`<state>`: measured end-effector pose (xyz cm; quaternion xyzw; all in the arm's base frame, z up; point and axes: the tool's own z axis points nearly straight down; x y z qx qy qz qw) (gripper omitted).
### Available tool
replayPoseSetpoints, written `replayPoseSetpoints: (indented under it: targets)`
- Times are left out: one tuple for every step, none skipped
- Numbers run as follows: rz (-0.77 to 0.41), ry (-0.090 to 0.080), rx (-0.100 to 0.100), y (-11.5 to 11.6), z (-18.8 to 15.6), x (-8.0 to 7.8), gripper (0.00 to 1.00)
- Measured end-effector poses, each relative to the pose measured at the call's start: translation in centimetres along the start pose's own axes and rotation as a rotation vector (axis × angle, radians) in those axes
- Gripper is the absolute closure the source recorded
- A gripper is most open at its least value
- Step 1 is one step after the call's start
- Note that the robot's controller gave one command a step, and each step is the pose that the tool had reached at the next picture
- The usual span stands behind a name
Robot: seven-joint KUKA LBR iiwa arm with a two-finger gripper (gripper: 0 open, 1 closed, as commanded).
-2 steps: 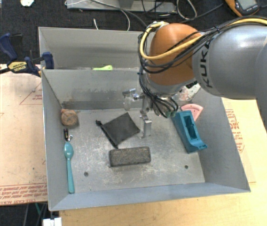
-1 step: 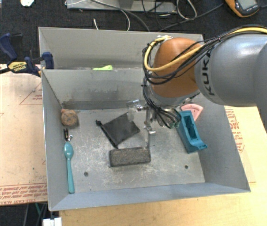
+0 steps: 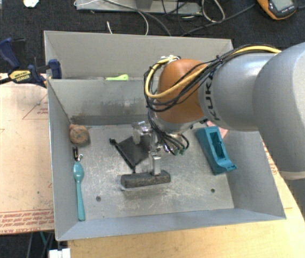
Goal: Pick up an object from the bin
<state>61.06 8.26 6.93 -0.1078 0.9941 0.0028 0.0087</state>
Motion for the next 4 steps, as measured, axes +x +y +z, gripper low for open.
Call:
replayPoseSetpoints:
  targets:
    - [-0.027, 0.002, 0.000, 0.7, -0.2, -1.7, 1.00]
    - [-0.027, 0.001, 0.000, 0.7, -0.2, -1.7, 1.00]
    - [-0.027, 0.011, -0.001, 0.8, -2.7, -1.4, 1.00]
    - [-0.027, 0.000, 0.001, 0.8, -7.1, -1.8, 1.00]
